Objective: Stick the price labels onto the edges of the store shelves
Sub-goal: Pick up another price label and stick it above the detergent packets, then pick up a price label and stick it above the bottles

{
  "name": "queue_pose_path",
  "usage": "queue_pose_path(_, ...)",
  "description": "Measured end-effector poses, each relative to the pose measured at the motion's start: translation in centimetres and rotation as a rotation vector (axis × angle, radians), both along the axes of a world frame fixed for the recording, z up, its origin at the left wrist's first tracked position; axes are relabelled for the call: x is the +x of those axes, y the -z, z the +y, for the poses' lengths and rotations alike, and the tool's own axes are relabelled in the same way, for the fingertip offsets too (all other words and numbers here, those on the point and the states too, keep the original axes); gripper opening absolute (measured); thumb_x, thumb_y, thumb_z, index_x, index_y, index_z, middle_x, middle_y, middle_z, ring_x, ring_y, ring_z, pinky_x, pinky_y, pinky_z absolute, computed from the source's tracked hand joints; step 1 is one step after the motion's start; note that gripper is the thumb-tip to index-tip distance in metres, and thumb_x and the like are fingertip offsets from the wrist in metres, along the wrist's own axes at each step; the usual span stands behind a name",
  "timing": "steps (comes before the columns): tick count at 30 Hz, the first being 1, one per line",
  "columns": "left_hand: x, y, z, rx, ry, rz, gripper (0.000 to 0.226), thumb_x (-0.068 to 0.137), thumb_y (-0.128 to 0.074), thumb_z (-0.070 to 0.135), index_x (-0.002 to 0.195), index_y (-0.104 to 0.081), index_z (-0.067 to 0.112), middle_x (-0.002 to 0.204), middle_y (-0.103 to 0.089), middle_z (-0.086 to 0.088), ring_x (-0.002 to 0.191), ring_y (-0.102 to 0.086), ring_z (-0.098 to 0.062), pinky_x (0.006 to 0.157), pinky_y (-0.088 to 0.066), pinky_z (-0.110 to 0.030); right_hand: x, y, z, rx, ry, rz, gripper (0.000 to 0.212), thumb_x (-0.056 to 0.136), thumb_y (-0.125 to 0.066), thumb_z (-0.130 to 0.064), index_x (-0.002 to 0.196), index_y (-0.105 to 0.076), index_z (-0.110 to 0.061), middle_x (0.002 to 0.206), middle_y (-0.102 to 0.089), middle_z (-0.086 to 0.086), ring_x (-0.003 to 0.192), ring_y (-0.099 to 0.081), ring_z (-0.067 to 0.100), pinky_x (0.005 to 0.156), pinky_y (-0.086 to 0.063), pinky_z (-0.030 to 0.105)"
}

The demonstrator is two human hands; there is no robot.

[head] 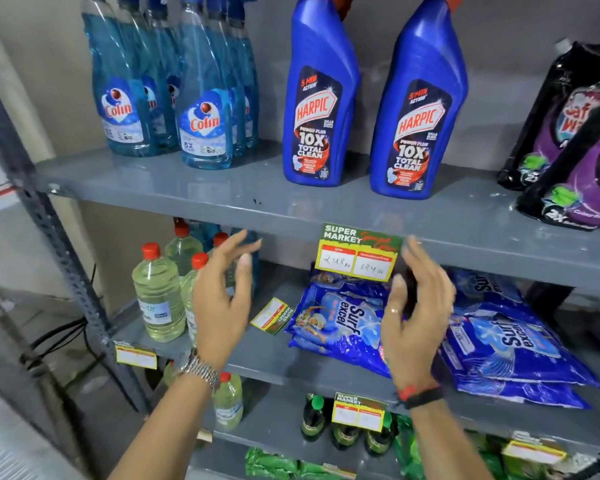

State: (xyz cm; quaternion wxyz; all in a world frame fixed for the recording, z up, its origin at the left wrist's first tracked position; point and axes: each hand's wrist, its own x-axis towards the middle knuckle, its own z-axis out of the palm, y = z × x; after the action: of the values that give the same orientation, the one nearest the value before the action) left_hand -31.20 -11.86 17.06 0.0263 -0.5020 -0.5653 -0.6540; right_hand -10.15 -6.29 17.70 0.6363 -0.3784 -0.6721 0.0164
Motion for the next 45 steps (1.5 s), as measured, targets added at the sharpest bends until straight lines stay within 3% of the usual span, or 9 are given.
queue_pose_path(5,-4.1,5.3,-1.3,-0.242,0.034,-0.147,0.02,0.097,-0.045,0.033,0.113,-0.052,0.041,0.097,-0.07,0.03,0.082,-0.065,-0.007,0.072,-0.055,-0.043,-6.4,11.0,-3.3,-0.503,-0.141,0.032,0.017,0.085,-0.051,-0.033,0.094,-0.052,-0.019,0.095,-0.058,-0.003,0.09,-0.048,0.01,0.081,-0.032,0.007)
queue_pose_path(8,-7.0,5.8,-1.0,-0.384,0.095,-0.114,0.023,0.094,-0.043,0.039,0.114,-0.053,0.042,0.099,-0.073,0.021,0.085,-0.069,-0.009,0.078,-0.056,-0.048,-11.2,16.2,-0.6,-1.009,-0.282,-0.123,0.018,0.088,-0.054,-0.036,0.092,-0.056,-0.019,0.091,-0.064,-0.001,0.088,-0.059,0.016,0.075,-0.041,0.021)
queue_pose_path(13,-10.1,7.2,-0.9,-0.494,0.249,-0.081,0.021,0.095,-0.046,0.035,0.113,-0.055,0.036,0.098,-0.07,0.029,0.08,-0.069,-0.007,0.067,-0.054,-0.028,-18.5,19.2,5.4,-1.549,-0.31,0.4,0.02,0.093,-0.049,-0.028,0.086,-0.053,-0.01,0.07,-0.06,0.006,0.061,-0.058,0.019,0.053,-0.049,0.031)
queue_pose_path(18,-13.2,10.8,-2.8,-0.701,0.514,-0.088,0.021,0.095,-0.047,0.034,0.11,-0.058,0.044,0.094,-0.073,0.027,0.073,-0.066,0.008,0.063,-0.049,-0.016,-22.3,21.6,8.0,-1.477,0.118,0.624,0.035,0.081,-0.065,-0.033,0.063,-0.056,-0.004,0.058,-0.063,0.013,0.049,-0.063,0.028,0.056,-0.059,0.049)
queue_pose_path(22,-16.4,13.2,-3.7,-0.77,0.614,-0.147,0.026,0.089,-0.047,0.034,0.102,-0.059,0.053,0.089,-0.073,0.026,0.085,-0.07,-0.002,0.073,-0.056,-0.026,-23.0,24.4,9.2,-1.424,0.395,0.562,0.038,0.063,-0.069,-0.036,0.081,-0.062,-0.003,0.077,-0.071,0.014,0.063,-0.069,0.034,0.059,-0.06,0.046)
queue_pose_path(27,-18.6,15.1,-4.2,-0.838,0.635,-0.176,0.031,0.092,-0.052,0.01,0.108,-0.064,0.034,0.093,-0.074,0.023,0.087,-0.068,0.002,0.07,-0.051,-0.018,-24.0,22.9,8.8,-1.42,0.319,0.723,0.017,0.075,-0.065,-0.021,0.079,-0.062,-0.005,0.064,-0.064,0.01,0.037,-0.05,0.017,0.031,-0.039,0.019)
queue_pose_path(34,-18.5,13.2,-2.8,-0.766,0.627,-0.21,0.018,0.089,-0.051,0.029,0.099,-0.064,0.038,0.093,-0.074,0.022,0.084,-0.071,-0.007,0.076,-0.055,-0.027,-23.6,19.8,5.9,-1.411,0.06,0.773,0.002,0.087,-0.059,-0.01,0.087,-0.061,-0.01,0.079,-0.061,0.007,0.064,-0.057,0.014,0.043,-0.055,0.026)
queue_pose_path(40,-16.4,7.3,-0.8,-0.683,0.673,-0.188,0.025,0.093,-0.053,0.015,0.098,-0.064,0.037,0.098,-0.072,0.016,0.096,-0.066,0.005,0.085,-0.052,-0.018,-19.7,12.6,2.9,-1.098,0.074,0.58,0.022,0.078,-0.068,0.0,0.063,-0.067,-0.016,0.072,-0.073,0.012,0.06,-0.07,0.018,0.055,-0.06,0.029)
queue_pose_path(45,-14.1,3.1,1.1,-0.61,0.664,-0.093,0.028,0.091,-0.056,0.016,0.117,-0.063,0.019,0.106,-0.068,0.008,0.092,-0.061,0.01,0.068,-0.041,0.003,-14.9,7.4,1.3,-0.973,-0.037,0.371,0.009,0.082,-0.064,0.0,0.078,-0.07,-0.006,0.068,-0.072,0.004,0.054,-0.066,0.007,0.06,-0.058,0.024)
